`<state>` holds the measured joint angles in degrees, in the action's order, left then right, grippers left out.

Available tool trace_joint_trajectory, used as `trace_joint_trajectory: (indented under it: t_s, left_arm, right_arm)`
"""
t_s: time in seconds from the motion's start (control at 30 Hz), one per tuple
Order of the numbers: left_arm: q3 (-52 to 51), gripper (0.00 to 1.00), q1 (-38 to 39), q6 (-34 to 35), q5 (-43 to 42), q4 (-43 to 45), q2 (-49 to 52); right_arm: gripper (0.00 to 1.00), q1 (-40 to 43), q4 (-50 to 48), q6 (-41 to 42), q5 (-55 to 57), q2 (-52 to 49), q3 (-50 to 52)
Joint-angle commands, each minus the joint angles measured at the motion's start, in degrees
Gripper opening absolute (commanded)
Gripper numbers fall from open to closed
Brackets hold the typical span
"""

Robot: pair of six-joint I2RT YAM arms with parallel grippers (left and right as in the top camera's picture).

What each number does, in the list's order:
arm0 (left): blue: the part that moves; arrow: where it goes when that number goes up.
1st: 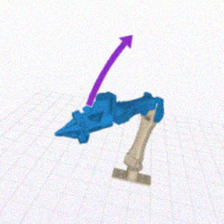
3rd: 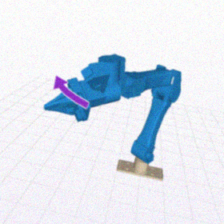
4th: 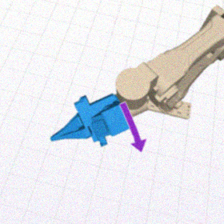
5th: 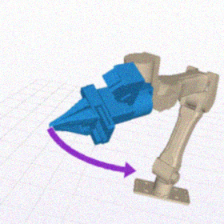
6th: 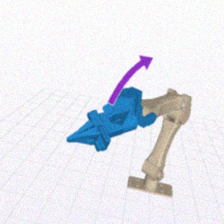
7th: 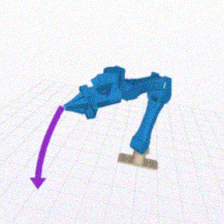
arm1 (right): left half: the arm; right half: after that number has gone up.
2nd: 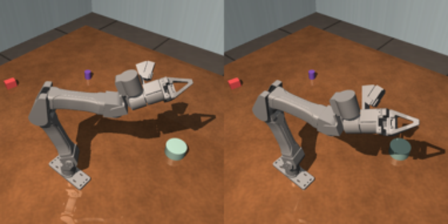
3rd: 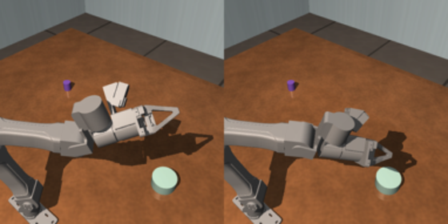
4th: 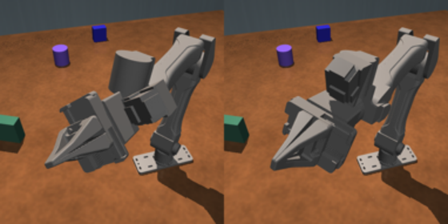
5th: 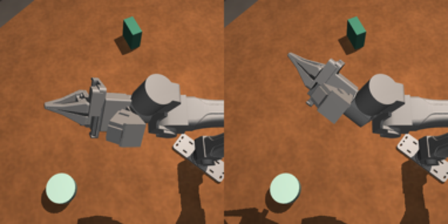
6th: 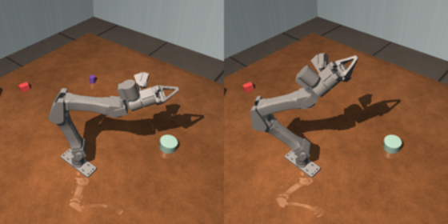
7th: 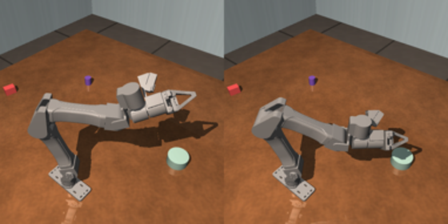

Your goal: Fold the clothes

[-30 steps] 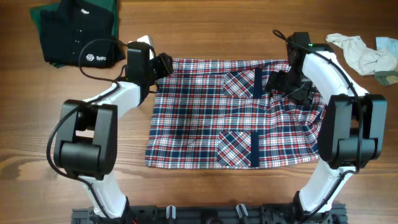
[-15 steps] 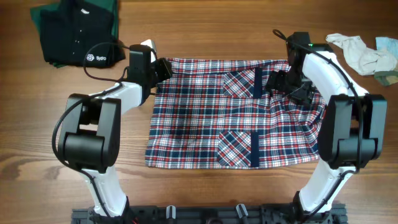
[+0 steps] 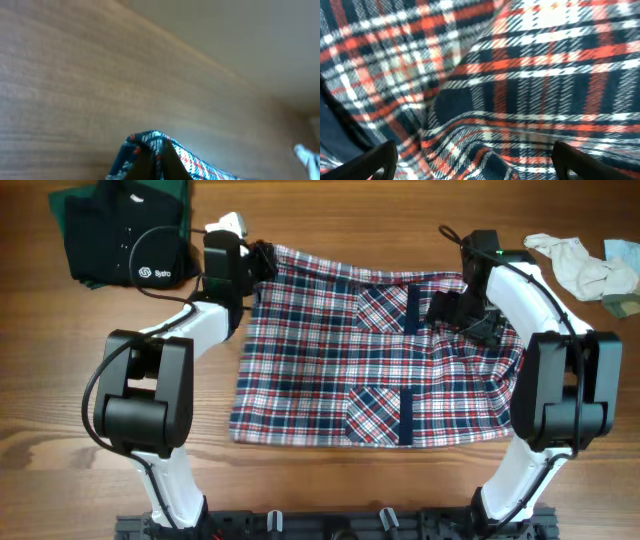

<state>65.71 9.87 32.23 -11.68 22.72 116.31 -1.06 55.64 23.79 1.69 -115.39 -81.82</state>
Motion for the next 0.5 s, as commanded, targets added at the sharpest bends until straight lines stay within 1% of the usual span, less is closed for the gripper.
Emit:
trace_joint_trajectory:
  t_s: [0.0, 0.07, 0.13, 0.2, 0.23, 0.27, 0.3, 0.33, 0.37, 0.4, 0.43, 0.47]
  left_arm:
    - [1.01, 0.05, 0.02, 2.80, 10.71, 2.19, 0.81]
    - [1.01, 0.13, -0.02, 2.75, 13.97, 1.88, 0.83]
    - [1.01, 0.16, -0.04, 2.75, 16.81, 1.55, 0.83]
    - [1.01, 0.15, -0.04, 2.75, 20.13, 0.98, 0.83]
    - [1.01, 0.15, -0.04, 2.75, 23.19, 0.20, 0.83]
    - [1.01, 0.17, -0.04, 2.75, 24.79, 0.02, 0.83]
    - [1.01, 0.23, -0.04, 2.73, 26.67, -0.26, 0.83]
    - [1.01, 0.27, -0.09, 2.36, 26.75, -0.24, 0.83]
    - [1.01, 0.27, -0.09, 1.75, 26.62, -0.22, 0.81]
    - [1.01, 0.27, -0.09, -0.85, 25.14, -0.22, 0.76]
    - [1.01, 0.30, -0.02, -3.82, 22.03, -0.52, 0.59]
    - [1.01, 0.32, 0.02, -5.40, 19.04, -1.01, 0.35]
  right_arm:
    - [1.00, -0.39, -0.33, 0.22, -1.81, 1.20, 0.50]
    - [1.00, -0.79, -0.68, 0.22, -1.81, 1.20, 0.50]
    - [1.00, -1.27, -1.07, 0.22, -1.81, 1.20, 0.50]
    - [1.00, -2.10, -1.31, 0.17, -1.79, 1.20, 0.50]
    - [1.00, -2.89, -1.64, 0.13, -1.79, 1.20, 0.50]
    - [1.00, -3.26, -1.88, 0.11, -1.77, 1.20, 0.50]
    - [1.00, -3.93, -2.54, -0.15, -1.73, 1.20, 0.50]
    - [1.00, -4.35, -3.21, -0.20, -1.55, 1.25, 0.50]
    - [1.00, -4.79, -4.26, -0.26, -1.55, 1.44, 0.50]
    - [1.00, -5.31, -6.16, -0.94, -1.60, 2.01, 0.50]
    - [1.00, -5.75, -7.98, -2.03, -1.62, 2.67, 0.42]
    - [1.00, -6.23, -9.92, -4.20, -2.47, 3.48, 0.20]
